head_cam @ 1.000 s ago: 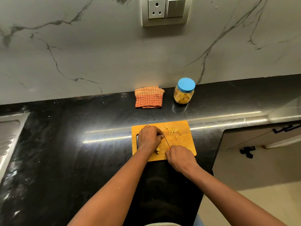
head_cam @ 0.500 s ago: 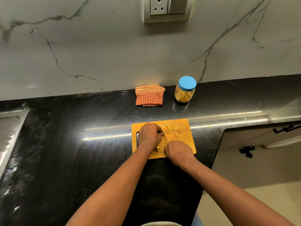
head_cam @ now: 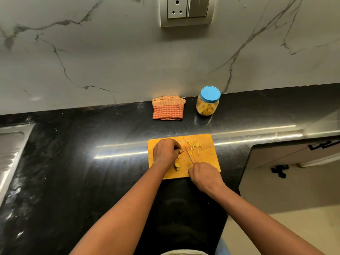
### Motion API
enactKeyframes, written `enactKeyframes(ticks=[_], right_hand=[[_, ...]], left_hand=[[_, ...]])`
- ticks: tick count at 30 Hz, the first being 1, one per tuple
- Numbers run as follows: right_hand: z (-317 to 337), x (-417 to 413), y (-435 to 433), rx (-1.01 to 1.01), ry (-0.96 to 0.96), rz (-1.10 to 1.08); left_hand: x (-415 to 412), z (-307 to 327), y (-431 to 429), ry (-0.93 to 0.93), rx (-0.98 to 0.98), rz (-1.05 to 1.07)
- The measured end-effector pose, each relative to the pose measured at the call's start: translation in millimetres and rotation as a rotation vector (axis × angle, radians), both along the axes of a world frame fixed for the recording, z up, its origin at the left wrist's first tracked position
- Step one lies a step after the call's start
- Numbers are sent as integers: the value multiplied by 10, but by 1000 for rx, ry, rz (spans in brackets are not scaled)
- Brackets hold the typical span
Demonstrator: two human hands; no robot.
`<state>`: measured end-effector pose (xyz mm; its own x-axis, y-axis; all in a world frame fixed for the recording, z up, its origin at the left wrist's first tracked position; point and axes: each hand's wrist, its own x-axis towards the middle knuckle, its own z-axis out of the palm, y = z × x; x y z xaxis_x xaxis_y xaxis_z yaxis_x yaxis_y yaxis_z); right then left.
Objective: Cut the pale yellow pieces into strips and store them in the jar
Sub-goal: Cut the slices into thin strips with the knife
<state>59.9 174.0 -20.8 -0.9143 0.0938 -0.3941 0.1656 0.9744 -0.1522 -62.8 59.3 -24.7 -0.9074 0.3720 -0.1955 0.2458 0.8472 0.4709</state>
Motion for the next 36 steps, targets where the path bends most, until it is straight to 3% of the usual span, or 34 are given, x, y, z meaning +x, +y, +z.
enactKeyframes(ticks=[30,36], right_hand=[[197,1,38,-172,-17,-73],[175,-7,146,-177,-20,-97]], left_hand=[[-20,53,-126,16,18,-7],[-84,66,-293,54,-53,-206]])
